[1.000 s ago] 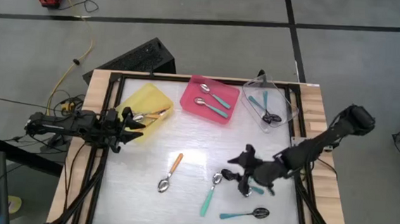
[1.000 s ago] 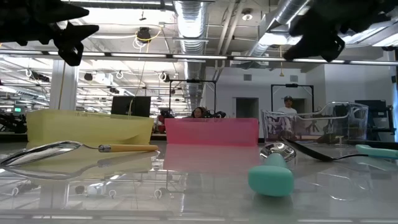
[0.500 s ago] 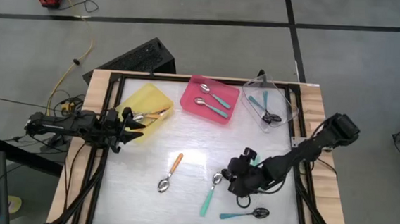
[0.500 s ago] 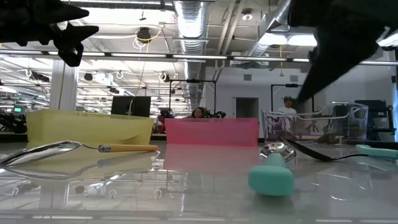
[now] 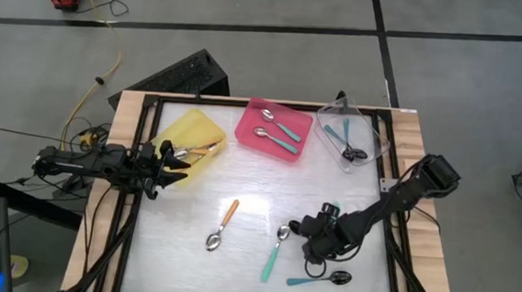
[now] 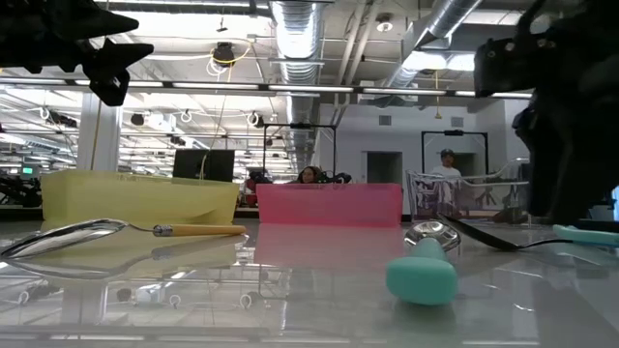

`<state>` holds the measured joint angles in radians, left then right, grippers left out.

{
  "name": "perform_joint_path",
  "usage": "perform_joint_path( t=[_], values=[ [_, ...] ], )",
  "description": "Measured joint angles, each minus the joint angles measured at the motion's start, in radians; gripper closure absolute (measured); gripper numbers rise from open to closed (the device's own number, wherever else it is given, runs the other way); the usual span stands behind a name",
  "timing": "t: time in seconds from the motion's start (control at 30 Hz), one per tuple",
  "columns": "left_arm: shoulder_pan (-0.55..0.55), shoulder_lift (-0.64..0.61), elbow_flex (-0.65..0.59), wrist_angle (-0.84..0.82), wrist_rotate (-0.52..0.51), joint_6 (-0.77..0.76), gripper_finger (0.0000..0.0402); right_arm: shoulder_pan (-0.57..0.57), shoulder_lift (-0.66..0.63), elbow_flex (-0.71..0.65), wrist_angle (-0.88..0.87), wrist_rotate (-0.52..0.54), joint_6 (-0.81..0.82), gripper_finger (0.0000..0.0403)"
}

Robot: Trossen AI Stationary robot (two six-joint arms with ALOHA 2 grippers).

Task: Sort silverware by color (type)
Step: Put the blue spoon into the transparent bin

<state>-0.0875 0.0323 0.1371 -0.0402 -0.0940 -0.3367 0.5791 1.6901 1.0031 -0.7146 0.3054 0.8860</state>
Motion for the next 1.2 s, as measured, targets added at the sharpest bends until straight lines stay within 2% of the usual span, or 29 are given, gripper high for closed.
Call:
perform_joint_path(
  t=[0.33,0.83,0.97,1.2],
  values=[
    [0.000,0.000,0.000,0.000,0.000,0.000,0.0253,0.025,0.001,-0.036,0.031,0.008,0.011,0.0135],
    [0.000,0.000,0.000,0.000,0.000,0.002,0.0253,-0.016,-0.001,-0.111,0.139,-0.018,-0.002,0.0137],
    [0.000,0.000,0.000,0.000,0.000,0.002,0.0253,-0.019,-0.004,-0.127,0.188,-0.055,-0.019,0.0160],
    [0.000,0.000,0.000,0.000,0.000,0.002,0.0253,-0.019,-0.004,-0.139,0.203,-0.077,0.002,0.0232]
  ],
)
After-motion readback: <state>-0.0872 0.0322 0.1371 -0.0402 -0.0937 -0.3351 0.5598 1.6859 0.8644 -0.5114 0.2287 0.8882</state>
